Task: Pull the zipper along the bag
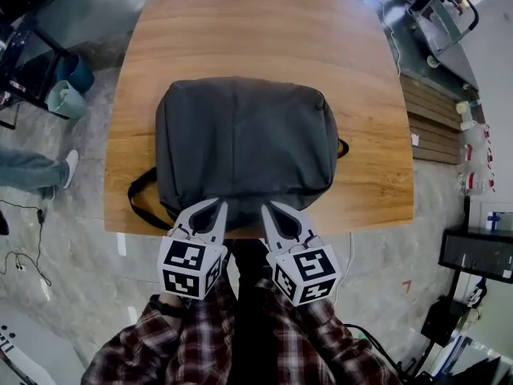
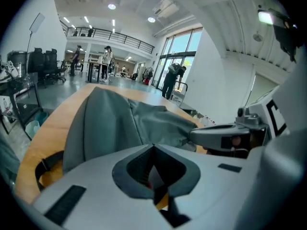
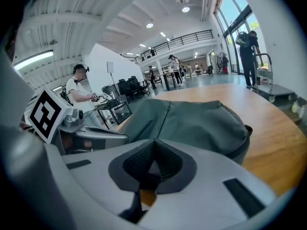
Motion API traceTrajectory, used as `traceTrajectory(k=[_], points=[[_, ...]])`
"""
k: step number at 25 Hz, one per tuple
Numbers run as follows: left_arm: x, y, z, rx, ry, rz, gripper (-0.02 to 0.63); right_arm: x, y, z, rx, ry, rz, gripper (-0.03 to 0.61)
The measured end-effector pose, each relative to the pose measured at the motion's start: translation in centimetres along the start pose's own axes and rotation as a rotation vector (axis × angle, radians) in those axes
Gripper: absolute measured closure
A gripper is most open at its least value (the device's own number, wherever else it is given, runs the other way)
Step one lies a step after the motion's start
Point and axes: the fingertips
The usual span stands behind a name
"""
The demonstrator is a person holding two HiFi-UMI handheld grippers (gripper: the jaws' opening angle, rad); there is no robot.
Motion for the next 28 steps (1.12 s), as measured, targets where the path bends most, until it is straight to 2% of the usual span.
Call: traceTrajectory(k=[4,7,10,15,23,26,28], points=[[3.4,-2.1,1.2,0.002,0.016,0.095,0.603,2.4,-1.3,0.0,-0.006,-0.008,0.065,0.568],[4.8,-3.5,1.9,0.009,0.029,0.127,0.603,3.9,-1.7,0.1,-0.007,-0.018,0.100,0.568],[5.2,-4.5,2.4,0.026,0.045,0.137,0.603,5.0,-2.2,0.0,-0.004,-0.030,0.122,0.568],[4.8,-5.9,3.0,0.025,0.020,0.131,0.603,6.0,-2.9,-0.5,0.006,-0.027,0.159,0.568],[3.3,-8.3,3.2,0.021,0.005,0.109,0.603,8.2,-3.8,-0.3,-0.012,-0.087,0.289,0.566],[3.3,-8.3,3.1,0.020,0.004,0.103,0.603,8.6,-4.2,0.3,-0.015,-0.059,0.324,0.529],[3.2,-8.3,3.1,0.020,0.005,0.099,0.603,8.6,-4.7,0.9,-0.015,0.012,0.342,0.498]])
Point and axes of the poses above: the fingertips, and each gripper's own axes: y backward along the fingers, z to its left, x out of its underside, and after that the axes turned 11 degrees about -z, right-handed
